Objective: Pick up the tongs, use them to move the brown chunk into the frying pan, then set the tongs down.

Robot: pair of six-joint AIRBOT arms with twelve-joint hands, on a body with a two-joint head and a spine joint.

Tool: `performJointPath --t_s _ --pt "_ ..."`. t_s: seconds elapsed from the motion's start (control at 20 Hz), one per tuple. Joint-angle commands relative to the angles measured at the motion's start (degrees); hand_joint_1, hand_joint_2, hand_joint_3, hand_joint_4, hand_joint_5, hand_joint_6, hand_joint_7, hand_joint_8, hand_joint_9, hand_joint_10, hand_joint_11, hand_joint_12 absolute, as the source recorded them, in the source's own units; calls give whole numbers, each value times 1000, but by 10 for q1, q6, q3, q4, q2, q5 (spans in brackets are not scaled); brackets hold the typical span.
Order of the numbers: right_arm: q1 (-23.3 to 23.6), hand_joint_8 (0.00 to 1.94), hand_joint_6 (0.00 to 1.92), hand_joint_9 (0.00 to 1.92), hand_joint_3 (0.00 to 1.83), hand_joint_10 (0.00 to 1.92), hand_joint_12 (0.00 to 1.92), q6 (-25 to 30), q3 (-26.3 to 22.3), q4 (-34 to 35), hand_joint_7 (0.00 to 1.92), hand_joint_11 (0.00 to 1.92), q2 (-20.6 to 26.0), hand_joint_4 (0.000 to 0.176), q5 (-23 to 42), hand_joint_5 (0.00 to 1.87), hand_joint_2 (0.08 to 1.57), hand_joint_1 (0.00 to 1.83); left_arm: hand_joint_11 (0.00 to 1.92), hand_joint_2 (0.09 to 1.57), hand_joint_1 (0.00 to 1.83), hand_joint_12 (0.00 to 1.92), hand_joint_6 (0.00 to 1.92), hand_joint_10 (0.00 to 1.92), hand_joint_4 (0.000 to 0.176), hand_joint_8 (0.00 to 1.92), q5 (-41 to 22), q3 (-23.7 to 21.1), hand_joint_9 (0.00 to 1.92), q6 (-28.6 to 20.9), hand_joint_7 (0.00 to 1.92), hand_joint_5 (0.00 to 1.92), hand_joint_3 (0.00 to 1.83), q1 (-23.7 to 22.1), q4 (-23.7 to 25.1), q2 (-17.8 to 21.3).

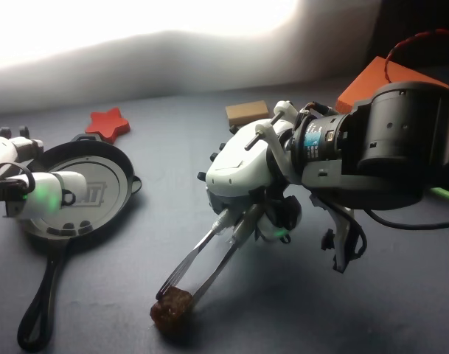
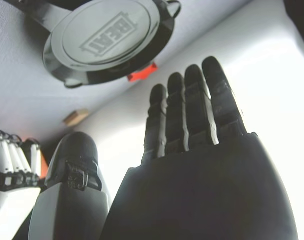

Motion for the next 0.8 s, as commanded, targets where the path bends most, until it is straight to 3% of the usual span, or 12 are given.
performJointPath --t_s 0.0,0.35,0.6,0.75 --pt "7 998 1241 963 0 561 1555 -1 -4 -8 960 533 5 6 42 843 1164 1194 0 1277 23 483 6 5 0 4 -35 0 172 -1 196 185 0 -5 29 7" --pt "9 920 1173 996 0 555 1537 -1 -7 -8 1016 577 5 3 44 880 1140 1209 0 1280 24 472 3 3 0 3 -35 -1 171 16 198 181 1 -4 30 7" --pt "17 982 1203 973 1 556 1576 0 -7 -8 984 543 6 7 51 852 1154 1199 0 1278 11 486 1 0 0 0 -34 -1 178 21 205 177 2 -3 30 6" --pt "21 929 1184 1002 0 555 1539 0 -8 -8 1019 587 6 0 54 863 1144 1207 0 1276 22 475 1 1 0 1 -34 4 176 22 195 176 0 -4 30 5"
